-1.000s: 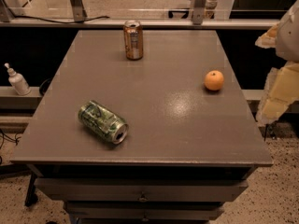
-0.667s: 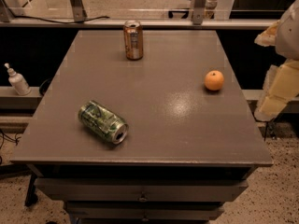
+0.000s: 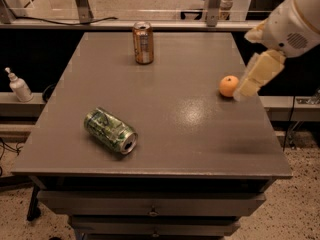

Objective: Move orange can near green can

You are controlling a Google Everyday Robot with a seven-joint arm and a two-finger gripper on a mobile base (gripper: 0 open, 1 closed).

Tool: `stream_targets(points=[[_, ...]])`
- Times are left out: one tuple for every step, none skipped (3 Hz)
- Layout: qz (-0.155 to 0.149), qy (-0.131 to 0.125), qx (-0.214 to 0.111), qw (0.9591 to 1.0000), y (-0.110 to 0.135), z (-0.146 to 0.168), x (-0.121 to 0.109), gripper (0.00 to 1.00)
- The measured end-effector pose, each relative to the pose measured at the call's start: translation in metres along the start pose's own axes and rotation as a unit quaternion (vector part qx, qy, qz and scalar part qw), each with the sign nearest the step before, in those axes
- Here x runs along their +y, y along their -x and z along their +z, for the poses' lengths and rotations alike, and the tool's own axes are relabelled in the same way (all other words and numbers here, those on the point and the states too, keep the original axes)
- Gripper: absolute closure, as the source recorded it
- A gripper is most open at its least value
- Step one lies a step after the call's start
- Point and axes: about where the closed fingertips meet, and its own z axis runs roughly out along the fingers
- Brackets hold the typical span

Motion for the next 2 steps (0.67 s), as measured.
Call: stream_targets(points=[[0.026, -0.013, -0.069, 0.9972, 0.025, 0.028, -0.046, 0.00], [0.045, -0.018, -0.129, 0.9905, 0.052, 0.054, -0.078, 0.00]])
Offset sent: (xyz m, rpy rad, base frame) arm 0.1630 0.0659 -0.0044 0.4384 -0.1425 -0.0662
